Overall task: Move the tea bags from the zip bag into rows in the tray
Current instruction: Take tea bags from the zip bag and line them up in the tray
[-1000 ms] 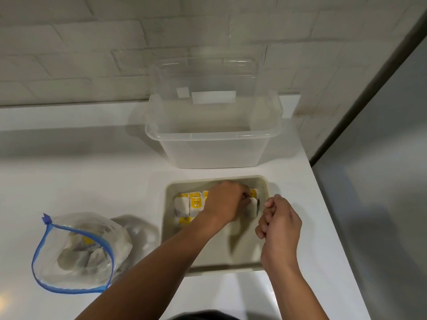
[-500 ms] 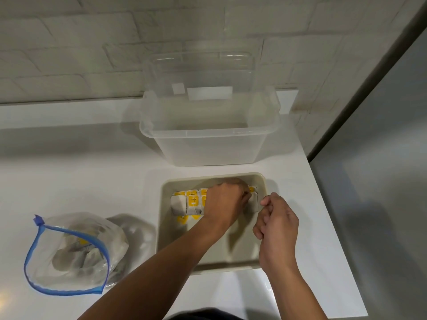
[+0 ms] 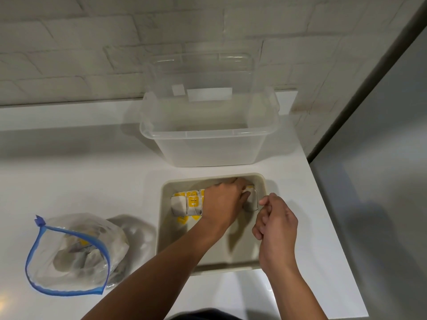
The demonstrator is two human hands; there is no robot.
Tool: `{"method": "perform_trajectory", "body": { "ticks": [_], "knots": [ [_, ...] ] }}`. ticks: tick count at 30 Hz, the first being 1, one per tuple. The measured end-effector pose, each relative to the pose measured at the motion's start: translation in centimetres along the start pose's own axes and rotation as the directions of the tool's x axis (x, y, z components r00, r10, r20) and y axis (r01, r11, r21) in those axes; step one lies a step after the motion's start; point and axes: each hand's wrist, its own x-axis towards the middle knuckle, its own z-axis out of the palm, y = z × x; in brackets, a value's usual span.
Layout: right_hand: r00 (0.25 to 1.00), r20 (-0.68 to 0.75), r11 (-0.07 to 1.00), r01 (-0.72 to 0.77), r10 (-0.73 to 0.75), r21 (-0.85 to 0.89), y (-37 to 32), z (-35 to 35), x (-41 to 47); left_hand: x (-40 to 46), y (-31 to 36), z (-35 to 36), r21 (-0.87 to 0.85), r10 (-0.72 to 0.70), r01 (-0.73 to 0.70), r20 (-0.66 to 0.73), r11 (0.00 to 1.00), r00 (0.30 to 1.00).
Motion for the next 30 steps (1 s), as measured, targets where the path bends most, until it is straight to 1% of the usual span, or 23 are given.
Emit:
{"method": "perform_trajectory", "body": {
  "ticks": [2,4,5,8,9,11,13,16,19,21,23,28,30],
  "knots": [
    [1.0,0.0,1.0,-0.001,0.001,-0.001,0.0,0.1,0.0,-0.1,-0.2,-0.2,-0.01,-0.013,0.013,0.01,1.0,1.0],
    [1.0,0.002,1.0,-0.002,0.002,-0.003,-0.1,0.2,-0.1,-0.4,-0.3,-0.9,-0.035,-0.023,0.027,0.118,0.999,0.993],
    [1.0,0.001,1.0,-0.003,0.003,-0.004,-0.1,0.2,-0.1,-0.7,-0.4,-1.3,-0.056,-0.041,0.05,0.148,0.997,0.988],
    [1.0,0.001,1.0,0.007,-0.007,-0.017,-0.1,0.1,-0.1,-2.0,-0.8,-3.7,-0.124,-0.165,0.184,0.147,0.975,0.975],
    [1.0,0.003,1.0,0.012,-0.012,-0.027,0.0,0.2,-0.2,-2.6,-0.9,-4.7,-0.174,-0.204,0.226,0.135,0.958,0.97],
    [1.0,0.013,0.998,0.013,-0.013,-0.06,0.1,0.7,-0.5,-3.7,-1.1,-6.7,-0.324,-0.282,0.312,0.138,0.893,0.949],
    [0.999,0.044,0.994,0.017,-0.012,-0.104,0.3,1.6,-1.0,-4.6,-1.4,-8.7,-0.453,-0.346,0.364,0.125,0.814,0.93],
    [0.992,0.124,0.99,0.038,-0.021,-0.137,0.8,3.1,-1.8,-5.8,-2.1,-10.7,-0.572,-0.4,0.39,0.115,0.722,0.909],
    [0.977,0.211,0.989,0.056,-0.026,-0.134,1.3,4.7,-3.1,-7.3,-3.2,-12.4,-0.67,-0.435,0.423,0.164,0.61,0.886],
    [0.962,0.27,0.986,0.089,-0.049,-0.14,1.4,6.0,-4.0,-8.3,-4.0,-13.6,-0.704,-0.458,0.42,0.15,0.573,0.876],
    [0.942,0.326,0.98,0.13,-0.075,-0.15,1.7,7.2,-5.1,-9.2,-4.9,-14.5,-0.723,-0.49,0.41,0.113,0.556,0.864],
    [0.889,0.452,0.96,0.186,-0.074,-0.209,3.1,10.3,-7.9,-11.9,-7.9,-16.8,-0.707,-0.531,0.434,0.097,0.559,0.842],
    [0.868,0.492,0.951,0.199,-0.06,-0.235,4.1,11.5,-9.0,-13.2,-9.3,-17.5,-0.695,-0.564,0.464,0.1,0.55,0.819]
  ]
}}
